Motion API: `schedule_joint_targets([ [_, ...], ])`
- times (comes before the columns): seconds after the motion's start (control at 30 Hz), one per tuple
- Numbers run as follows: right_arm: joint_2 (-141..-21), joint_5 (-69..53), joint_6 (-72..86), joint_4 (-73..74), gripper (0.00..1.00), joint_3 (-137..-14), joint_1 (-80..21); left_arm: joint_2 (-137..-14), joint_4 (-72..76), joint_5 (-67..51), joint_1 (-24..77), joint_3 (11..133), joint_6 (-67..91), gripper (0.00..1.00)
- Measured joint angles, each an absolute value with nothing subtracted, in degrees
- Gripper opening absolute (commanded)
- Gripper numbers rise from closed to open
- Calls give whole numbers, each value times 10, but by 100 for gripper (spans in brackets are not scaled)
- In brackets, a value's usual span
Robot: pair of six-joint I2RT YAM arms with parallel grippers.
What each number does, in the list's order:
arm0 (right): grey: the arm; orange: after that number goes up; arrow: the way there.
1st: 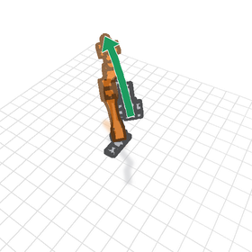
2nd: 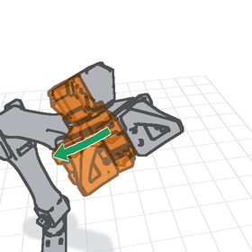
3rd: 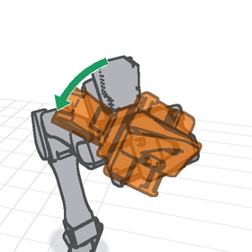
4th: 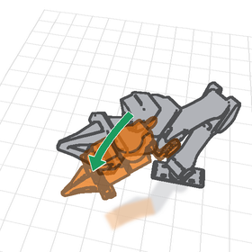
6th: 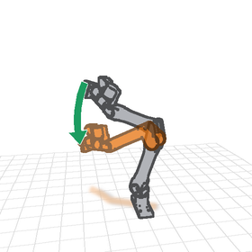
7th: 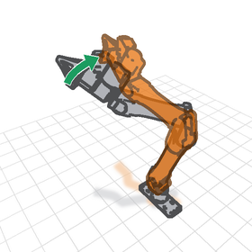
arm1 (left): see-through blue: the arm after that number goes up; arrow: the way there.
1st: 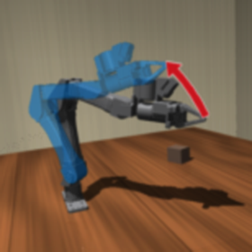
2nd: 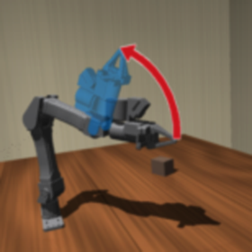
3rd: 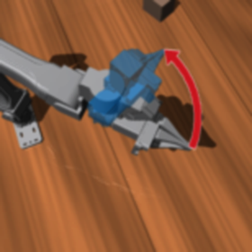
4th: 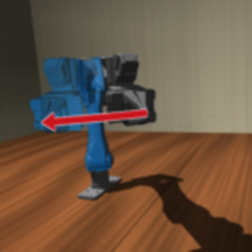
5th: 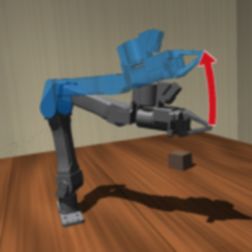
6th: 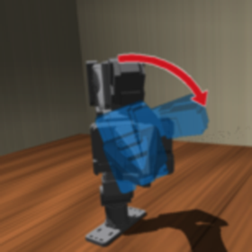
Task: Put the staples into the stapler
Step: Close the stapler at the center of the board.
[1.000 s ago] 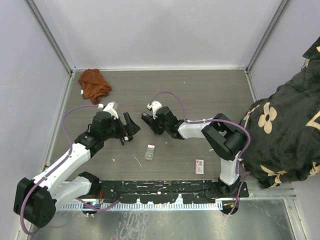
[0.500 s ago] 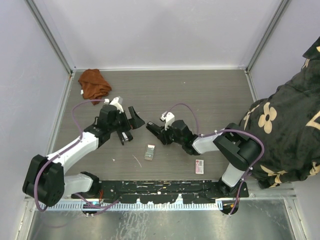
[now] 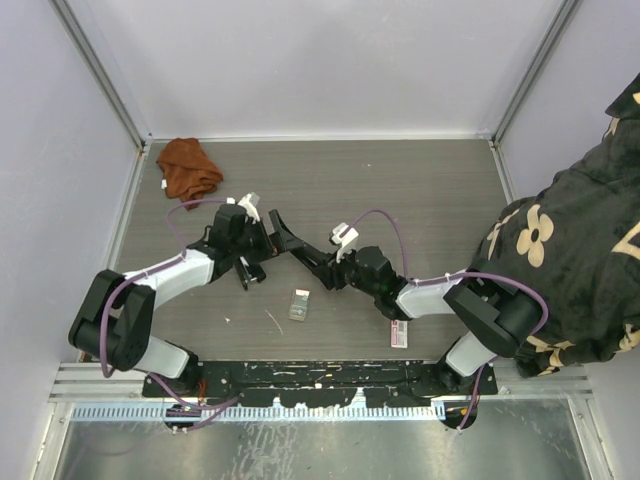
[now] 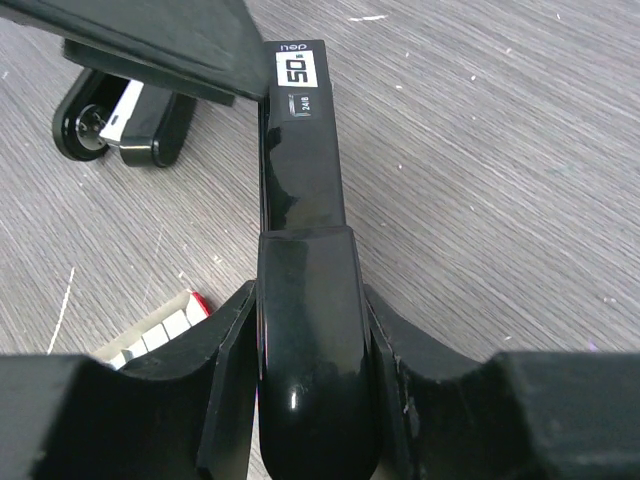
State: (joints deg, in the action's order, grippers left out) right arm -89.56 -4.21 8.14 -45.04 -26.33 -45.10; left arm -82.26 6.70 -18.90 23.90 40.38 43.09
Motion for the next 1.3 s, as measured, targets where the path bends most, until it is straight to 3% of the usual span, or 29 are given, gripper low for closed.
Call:
schedule_joint_targets([
  [0.63,-855,-41,82,-469,1,-257,-475,-862,171,-258,239,404,547,88],
  [0.77,-854,-36,81,-471,1,-257,-479,-862,171,-267,243,404,564,69],
  [1.0,-855,-13,77,-476,1,-257,-495,-861,186,-275,247,390,602,52],
  [1.1,-859,-5,77,-478,1,-257,-500,-860,196,-277,247,384,617,51],
  [1.3,-868,4,77,-490,1,-258,-505,-841,199,-278,247,374,627,59],
])
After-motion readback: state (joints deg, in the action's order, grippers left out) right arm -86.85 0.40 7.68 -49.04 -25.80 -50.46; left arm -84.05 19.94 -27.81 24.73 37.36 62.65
